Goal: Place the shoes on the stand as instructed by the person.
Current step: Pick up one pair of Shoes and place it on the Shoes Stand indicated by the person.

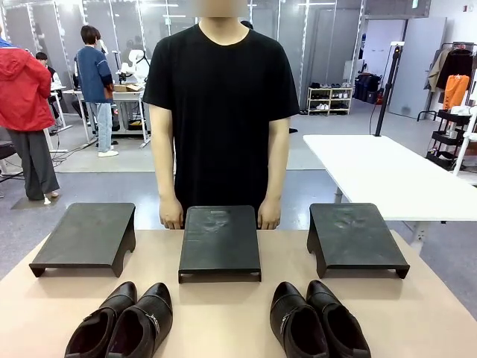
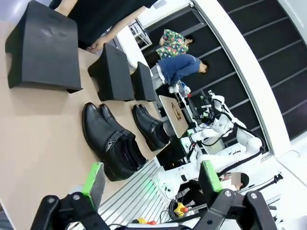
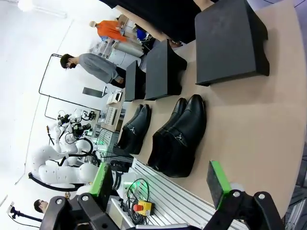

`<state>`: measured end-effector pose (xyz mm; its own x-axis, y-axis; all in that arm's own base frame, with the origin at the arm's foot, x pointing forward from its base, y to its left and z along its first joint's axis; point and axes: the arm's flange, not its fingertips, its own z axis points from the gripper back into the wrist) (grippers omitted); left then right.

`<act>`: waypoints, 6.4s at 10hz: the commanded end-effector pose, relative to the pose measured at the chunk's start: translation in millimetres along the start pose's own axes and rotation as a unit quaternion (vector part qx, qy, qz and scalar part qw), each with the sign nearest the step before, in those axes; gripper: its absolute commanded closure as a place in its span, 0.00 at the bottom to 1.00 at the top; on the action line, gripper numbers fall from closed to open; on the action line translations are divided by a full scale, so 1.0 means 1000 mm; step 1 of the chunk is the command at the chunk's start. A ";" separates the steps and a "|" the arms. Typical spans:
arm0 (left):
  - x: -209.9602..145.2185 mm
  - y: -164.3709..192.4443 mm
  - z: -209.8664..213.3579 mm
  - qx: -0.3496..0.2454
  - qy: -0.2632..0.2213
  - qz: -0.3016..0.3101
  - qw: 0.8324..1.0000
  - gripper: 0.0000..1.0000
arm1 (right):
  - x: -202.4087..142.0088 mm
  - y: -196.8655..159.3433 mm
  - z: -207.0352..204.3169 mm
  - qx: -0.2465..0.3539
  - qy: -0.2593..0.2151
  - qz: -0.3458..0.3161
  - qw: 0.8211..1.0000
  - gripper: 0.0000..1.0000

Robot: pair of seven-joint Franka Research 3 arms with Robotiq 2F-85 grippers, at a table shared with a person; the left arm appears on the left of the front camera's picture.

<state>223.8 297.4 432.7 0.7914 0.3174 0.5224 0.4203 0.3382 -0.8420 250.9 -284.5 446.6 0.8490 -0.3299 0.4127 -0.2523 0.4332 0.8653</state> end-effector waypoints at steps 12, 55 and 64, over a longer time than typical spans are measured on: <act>-0.003 -0.004 0.008 0.007 -0.009 -0.001 1.000 0.00 | -0.003 0.000 0.006 -0.004 -0.005 -0.001 1.000 0.00; -0.003 -0.004 0.008 0.007 -0.009 -0.001 1.000 0.00 | -0.121 0.155 -0.389 -0.443 0.289 -0.021 0.848 0.00; -0.003 -0.004 0.008 0.007 -0.009 -0.001 1.000 0.00 | -0.148 0.116 -0.415 -0.488 0.266 -0.021 0.831 0.00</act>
<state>217.2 301.3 434.0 0.7846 0.3321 0.5235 0.4105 0.3545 -0.8401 322.8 174.8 405.8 0.9989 -0.0090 -0.0468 0.0169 0.9853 0.1699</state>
